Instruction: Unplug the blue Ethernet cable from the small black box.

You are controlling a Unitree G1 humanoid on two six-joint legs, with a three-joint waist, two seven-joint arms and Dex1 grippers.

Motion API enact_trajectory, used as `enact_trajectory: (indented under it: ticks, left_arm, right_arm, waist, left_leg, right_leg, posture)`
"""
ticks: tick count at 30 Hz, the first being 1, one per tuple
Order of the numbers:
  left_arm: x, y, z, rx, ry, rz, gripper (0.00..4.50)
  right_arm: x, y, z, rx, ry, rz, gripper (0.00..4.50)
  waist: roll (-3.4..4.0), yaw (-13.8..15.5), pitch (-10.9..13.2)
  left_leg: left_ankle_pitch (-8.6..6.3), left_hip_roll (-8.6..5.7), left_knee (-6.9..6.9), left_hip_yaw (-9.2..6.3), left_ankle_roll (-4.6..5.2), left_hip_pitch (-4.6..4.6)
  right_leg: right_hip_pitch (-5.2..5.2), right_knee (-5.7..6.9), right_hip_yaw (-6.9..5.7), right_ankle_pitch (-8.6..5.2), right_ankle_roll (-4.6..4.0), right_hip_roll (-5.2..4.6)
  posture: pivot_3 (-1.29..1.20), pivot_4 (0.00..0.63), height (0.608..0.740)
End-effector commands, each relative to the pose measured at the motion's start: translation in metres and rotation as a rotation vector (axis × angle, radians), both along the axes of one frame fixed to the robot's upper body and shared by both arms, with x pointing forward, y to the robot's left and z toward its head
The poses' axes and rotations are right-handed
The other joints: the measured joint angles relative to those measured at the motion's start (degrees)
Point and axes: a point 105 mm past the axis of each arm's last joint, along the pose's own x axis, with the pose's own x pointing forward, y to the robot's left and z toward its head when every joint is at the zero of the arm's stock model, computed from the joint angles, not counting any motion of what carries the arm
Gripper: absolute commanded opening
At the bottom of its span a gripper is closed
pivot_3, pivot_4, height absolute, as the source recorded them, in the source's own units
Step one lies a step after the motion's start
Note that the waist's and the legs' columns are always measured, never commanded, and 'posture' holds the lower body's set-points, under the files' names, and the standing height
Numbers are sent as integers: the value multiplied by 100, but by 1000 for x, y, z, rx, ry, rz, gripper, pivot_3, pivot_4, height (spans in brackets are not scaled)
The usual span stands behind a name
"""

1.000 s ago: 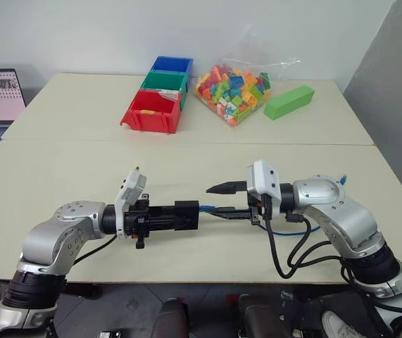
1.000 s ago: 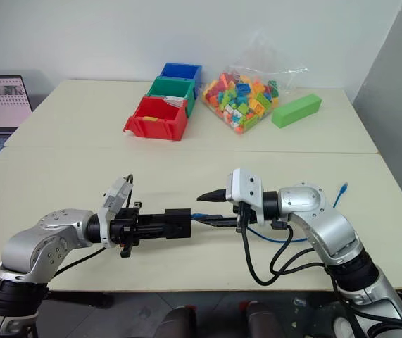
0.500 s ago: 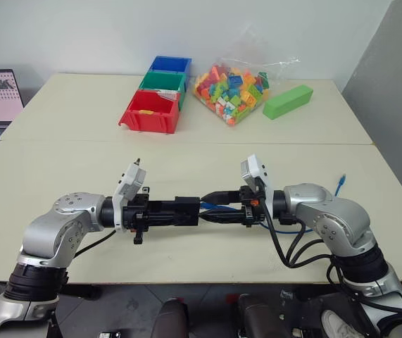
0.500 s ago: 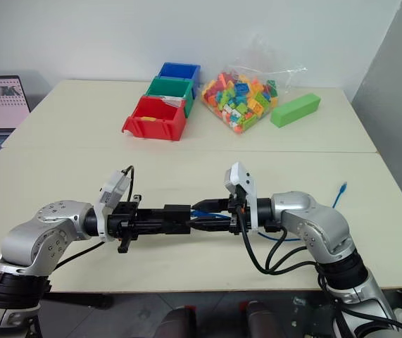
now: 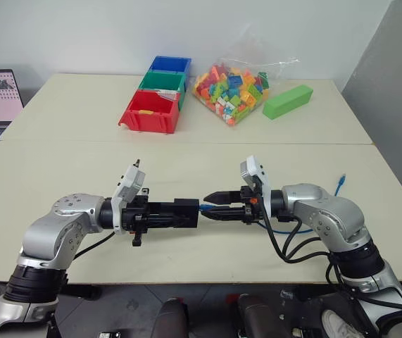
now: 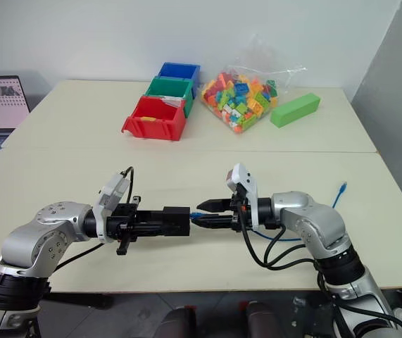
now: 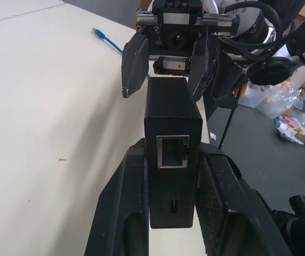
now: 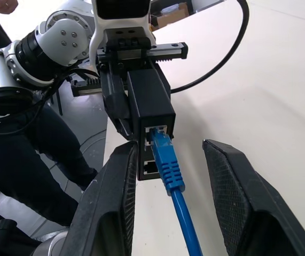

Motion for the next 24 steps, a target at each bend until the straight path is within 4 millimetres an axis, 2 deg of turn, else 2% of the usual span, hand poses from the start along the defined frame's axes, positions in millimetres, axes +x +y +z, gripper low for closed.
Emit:
enact_trajectory:
  ticks: [1, 6, 9, 11, 16, 24]
  left_arm:
    - [-1, 2, 6, 0, -32, -8, 794]
    - [0, 1, 6, -3, -34, -4, 794]
    - [1, 1, 6, -4, -35, -4, 794]
    - [1, 0, 6, -6, -35, -2, 794]
    - [0, -1, 5, -7, -34, -1, 794]
    - [-1, -2, 3, -5, -34, -6, 794]
  right_arm:
    - [-4, 2, 8, 9, -34, 38, 2020]
    - [-5, 2, 6, -9, -49, 47, 2020]
    - [-6, 3, 6, -7, -50, 47, 1557]
    - [-7, 4, 6, -9, -52, 53, 1036]
    - [-8, 6, 6, -10, -52, 62, 99]
    - [-10, 7, 5, -17, -44, 74, 24]
  waist:
    - [0, 0, 0]
    - [0, -1, 0]
    - [0, -1, 0]
    - [0, -1, 0]
    - [0, -1, 0]
    - [0, -1, 0]
  left_leg:
    - [0, 0, 0, 0, 0, 0]
    - [0, 0, 0, 0, 0, 0]
    - [0, 0, 0, 0, 0, 0]
    - [0, 0, 0, 0, 0, 0]
    - [0, 0, -1, 0, 0, 0]
    - [0, 0, -1, 0, 0, 0]
  right_leg:
    - [0, 0, 0, 0, 0, 0]
    - [0, -1, -1, 0, 0, 0]
    - [0, -1, -2, 0, 0, 0]
    - [0, -1, -1, 0, 1, 0]
    - [-1, -1, -2, 0, 1, 0]
    - [-1, -1, -2, -1, 1, 0]
  posture:
    - [0, 150, 740]
    - [0, 150, 740]
    - [0, 150, 740]
    - [0, 150, 740]
    - [0, 150, 740]
    - [0, 150, 740]
